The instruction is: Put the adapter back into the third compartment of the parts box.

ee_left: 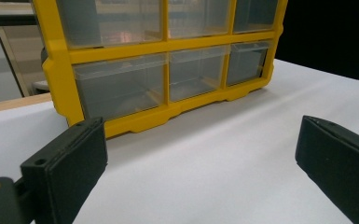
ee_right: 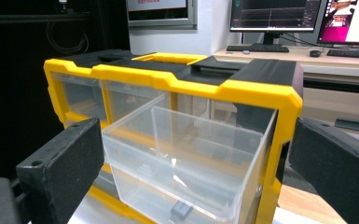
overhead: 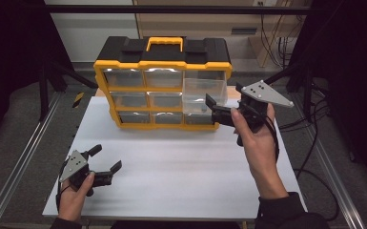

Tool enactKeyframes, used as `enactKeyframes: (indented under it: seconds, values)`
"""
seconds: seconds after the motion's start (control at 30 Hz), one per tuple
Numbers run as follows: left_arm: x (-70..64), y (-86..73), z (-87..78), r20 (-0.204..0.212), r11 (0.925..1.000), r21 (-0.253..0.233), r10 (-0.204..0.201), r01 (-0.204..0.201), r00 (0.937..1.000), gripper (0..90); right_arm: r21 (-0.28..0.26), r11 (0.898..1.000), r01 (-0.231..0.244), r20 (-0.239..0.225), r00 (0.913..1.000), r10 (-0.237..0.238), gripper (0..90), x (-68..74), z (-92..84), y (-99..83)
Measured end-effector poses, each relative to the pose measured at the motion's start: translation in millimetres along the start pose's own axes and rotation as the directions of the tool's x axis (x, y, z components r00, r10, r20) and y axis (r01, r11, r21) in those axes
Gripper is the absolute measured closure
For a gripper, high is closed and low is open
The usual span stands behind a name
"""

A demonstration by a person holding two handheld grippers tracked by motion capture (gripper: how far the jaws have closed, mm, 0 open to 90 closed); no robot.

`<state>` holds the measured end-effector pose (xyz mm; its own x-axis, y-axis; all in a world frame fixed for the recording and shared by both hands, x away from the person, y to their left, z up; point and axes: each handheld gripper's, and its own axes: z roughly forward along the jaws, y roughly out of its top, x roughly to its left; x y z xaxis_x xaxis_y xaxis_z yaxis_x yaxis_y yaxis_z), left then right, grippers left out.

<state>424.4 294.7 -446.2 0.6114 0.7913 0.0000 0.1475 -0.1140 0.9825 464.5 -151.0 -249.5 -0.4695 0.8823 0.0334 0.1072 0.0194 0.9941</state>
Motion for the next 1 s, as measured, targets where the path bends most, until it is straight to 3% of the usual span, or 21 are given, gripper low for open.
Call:
enactKeyframes:
  seconds: [0.67,1.0]
  values:
    - [-0.5,-0.4,0.1,0.005,1.0000,0.002,0.001,-0.001,1.0000,2.0,0.021,0.999,-0.037,0.017,0.9992,0.037,3.6,-10.9,-14.8,-35.8]
    - [-0.8,-0.7,0.6,0.005,1.0000,0.006,0.004,-0.004,1.0000,2.0,0.033,0.999,-0.016,0.019,0.9997,0.015,3.6,-9.7,-18.6,-44.1]
